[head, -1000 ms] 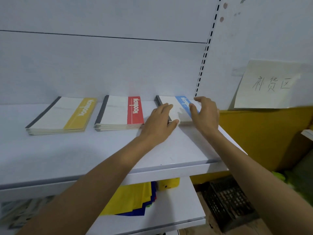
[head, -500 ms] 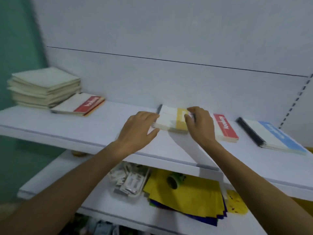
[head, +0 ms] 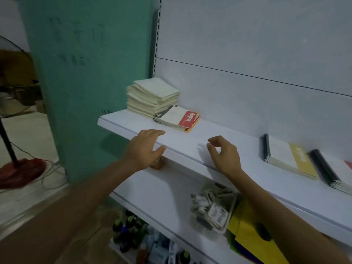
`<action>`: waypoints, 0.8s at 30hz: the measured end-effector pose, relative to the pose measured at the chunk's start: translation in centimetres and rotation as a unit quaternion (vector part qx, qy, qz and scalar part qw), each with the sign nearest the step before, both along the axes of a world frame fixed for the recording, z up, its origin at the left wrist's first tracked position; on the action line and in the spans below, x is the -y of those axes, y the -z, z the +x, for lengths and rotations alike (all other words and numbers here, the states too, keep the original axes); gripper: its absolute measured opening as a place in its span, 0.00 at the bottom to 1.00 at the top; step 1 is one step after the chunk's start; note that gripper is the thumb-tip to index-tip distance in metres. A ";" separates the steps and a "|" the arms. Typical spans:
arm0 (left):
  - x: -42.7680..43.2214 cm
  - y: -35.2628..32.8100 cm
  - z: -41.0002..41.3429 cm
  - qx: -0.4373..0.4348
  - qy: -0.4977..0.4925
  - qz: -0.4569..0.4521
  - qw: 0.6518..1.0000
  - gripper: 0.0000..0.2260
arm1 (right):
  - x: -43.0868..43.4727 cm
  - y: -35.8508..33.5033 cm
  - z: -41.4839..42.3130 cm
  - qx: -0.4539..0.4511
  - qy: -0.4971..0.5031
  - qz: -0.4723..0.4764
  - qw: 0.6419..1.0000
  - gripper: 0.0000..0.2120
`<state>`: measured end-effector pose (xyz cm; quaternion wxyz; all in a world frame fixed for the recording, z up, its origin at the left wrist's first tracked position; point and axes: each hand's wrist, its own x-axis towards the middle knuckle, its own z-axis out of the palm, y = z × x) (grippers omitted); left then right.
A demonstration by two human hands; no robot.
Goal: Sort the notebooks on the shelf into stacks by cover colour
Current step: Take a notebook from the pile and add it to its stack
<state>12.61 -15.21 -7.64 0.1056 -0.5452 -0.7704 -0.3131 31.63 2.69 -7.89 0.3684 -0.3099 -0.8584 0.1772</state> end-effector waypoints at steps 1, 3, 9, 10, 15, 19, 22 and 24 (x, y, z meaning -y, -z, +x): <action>-0.4 0.2 -0.4 0.003 0.006 -0.001 1.000 0.22 | -0.3 0.1 -0.5 0.000 -0.006 -0.008 1.000 0.11; -1.5 0.7 -0.9 0.013 0.017 -0.008 1.000 0.21 | -1.2 0.0 -1.2 0.005 -0.012 -0.027 1.000 0.10; -6.6 1.2 -2.2 0.033 0.037 0.008 0.999 0.19 | -5.9 -0.8 -4.4 0.002 -0.025 -0.106 0.994 0.07; -7.4 0.9 -2.6 0.030 0.039 0.012 0.999 0.18 | -6.7 -1.0 -5.2 -0.001 -0.029 -0.117 0.993 0.07; -11.5 -0.4 -4.9 -0.003 0.055 0.009 0.998 0.23 | -9.2 -1.8 -8.9 -0.036 -0.048 -0.169 0.984 0.05; -14.3 -0.8 -6.6 -0.058 0.066 -0.027 0.996 0.25 | -10.4 -1.8 -10.6 -0.058 -0.049 -0.209 0.975 0.05; -15.7 -0.7 -8.1 -0.109 0.069 -0.078 0.989 0.31 | -11.1 -1.7 -11.0 -0.054 -0.041 -0.203 0.977 0.04; -16.1 -0.7 -9.1 -0.133 0.067 -0.103 0.983 0.35 | -11.3 -1.7 -11.0 -0.052 -0.031 -0.205 0.977 0.05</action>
